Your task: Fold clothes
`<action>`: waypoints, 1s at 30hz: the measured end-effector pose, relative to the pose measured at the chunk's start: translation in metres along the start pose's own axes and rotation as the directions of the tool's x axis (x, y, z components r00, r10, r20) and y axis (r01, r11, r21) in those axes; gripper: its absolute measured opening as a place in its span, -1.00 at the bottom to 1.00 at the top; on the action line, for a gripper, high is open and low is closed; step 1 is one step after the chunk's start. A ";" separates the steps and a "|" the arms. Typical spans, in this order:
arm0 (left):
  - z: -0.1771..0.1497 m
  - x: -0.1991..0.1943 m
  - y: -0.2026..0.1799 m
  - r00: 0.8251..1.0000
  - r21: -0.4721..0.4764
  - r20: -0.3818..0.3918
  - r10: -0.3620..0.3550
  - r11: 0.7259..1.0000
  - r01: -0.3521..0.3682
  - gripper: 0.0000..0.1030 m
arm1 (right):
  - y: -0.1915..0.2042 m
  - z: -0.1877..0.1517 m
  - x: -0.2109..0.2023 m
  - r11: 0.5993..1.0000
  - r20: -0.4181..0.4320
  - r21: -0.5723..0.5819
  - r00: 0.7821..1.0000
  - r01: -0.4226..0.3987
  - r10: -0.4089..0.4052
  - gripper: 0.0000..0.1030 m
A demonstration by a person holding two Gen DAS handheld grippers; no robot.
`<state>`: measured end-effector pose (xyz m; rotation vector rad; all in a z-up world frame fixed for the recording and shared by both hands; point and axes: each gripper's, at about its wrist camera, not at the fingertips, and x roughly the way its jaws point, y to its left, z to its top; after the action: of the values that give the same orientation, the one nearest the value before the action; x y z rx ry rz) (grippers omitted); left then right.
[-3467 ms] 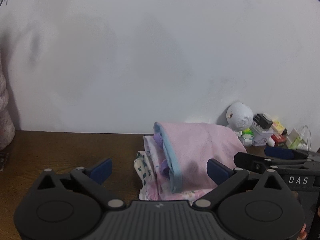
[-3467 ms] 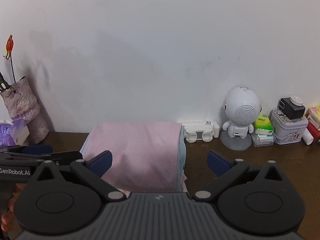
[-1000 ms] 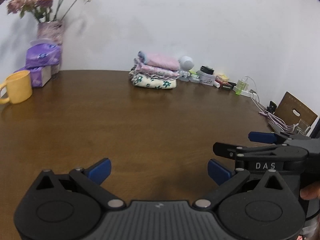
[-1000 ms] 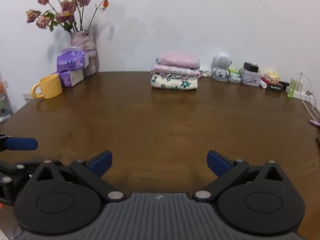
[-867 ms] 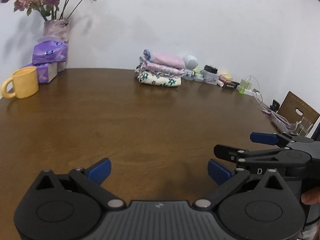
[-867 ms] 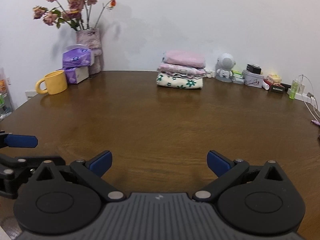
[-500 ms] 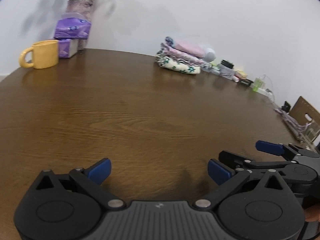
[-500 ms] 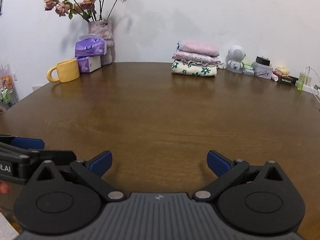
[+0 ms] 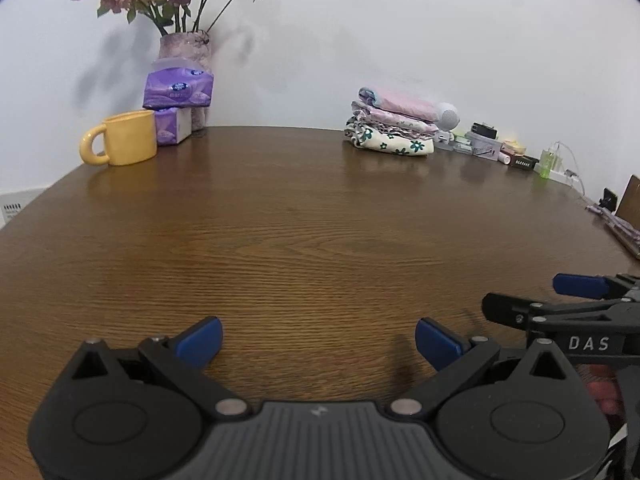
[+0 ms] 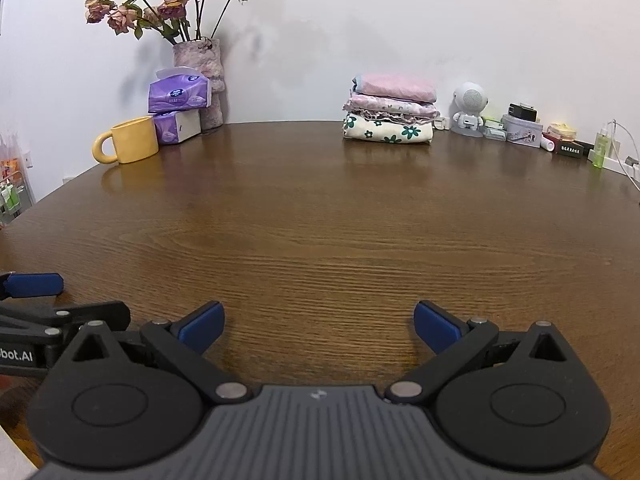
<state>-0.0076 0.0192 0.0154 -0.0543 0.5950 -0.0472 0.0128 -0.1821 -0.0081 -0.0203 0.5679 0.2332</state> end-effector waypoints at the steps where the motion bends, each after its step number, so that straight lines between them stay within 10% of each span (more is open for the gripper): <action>1: -0.001 0.000 0.000 1.000 0.004 0.003 0.005 1.000 -0.005 1.00 | 0.000 0.000 0.000 1.000 0.001 0.002 1.000 -0.001 0.001 0.99; 30: -0.003 0.005 0.006 0.999 0.019 0.034 0.020 1.000 -0.021 1.00 | -0.006 -0.007 0.001 1.000 0.031 0.018 0.999 -0.009 0.009 0.99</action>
<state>-0.0052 0.0245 0.0100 -0.0296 0.5616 -0.0320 0.0115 -0.1882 -0.0149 0.0036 0.5398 0.2368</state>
